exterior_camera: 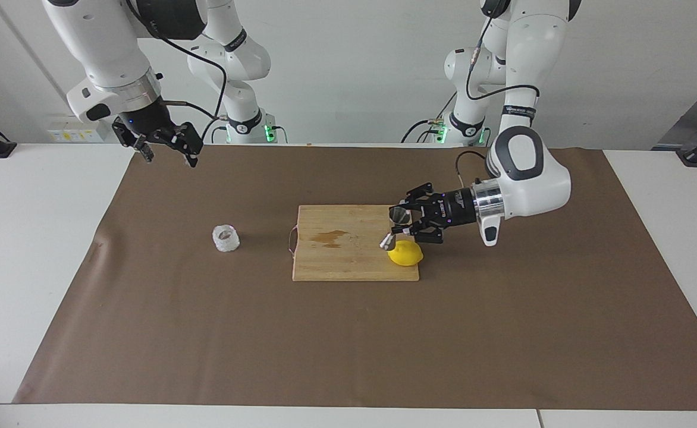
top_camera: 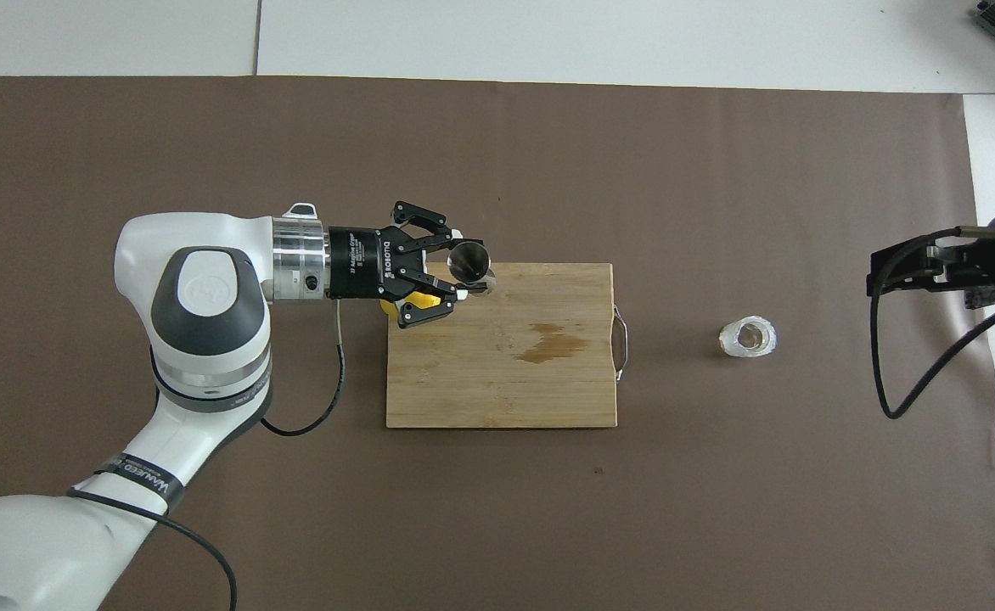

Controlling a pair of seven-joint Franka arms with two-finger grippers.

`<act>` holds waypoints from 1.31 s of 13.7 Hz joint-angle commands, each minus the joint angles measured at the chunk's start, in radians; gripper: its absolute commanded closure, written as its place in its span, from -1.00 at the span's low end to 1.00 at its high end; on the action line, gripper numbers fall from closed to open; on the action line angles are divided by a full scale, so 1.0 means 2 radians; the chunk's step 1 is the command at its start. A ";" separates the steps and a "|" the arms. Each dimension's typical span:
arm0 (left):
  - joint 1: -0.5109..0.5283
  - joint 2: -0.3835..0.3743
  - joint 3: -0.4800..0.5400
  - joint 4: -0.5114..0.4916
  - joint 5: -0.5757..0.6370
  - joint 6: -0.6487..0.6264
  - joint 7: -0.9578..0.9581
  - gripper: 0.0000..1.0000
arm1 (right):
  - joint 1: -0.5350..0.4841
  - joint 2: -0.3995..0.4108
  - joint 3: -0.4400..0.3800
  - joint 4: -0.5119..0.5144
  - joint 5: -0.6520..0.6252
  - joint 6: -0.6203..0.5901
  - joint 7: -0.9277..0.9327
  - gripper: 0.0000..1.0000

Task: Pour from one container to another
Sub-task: 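Carry the metal cup over the wooden board with the left gripper, then lower the metal cup onto the board center and open the left gripper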

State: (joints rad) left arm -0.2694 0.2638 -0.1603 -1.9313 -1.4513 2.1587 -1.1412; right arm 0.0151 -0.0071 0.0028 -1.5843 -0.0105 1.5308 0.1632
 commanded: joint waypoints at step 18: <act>-0.099 -0.011 0.008 -0.084 -0.110 0.119 0.093 0.72 | -0.008 0.001 0.002 0.007 0.014 -0.010 -0.013 -1.00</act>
State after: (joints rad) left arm -0.4447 0.2635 -0.1584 -2.0675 -1.6352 2.3797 -0.9849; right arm 0.0151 -0.0071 0.0028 -1.5843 -0.0105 1.5308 0.1632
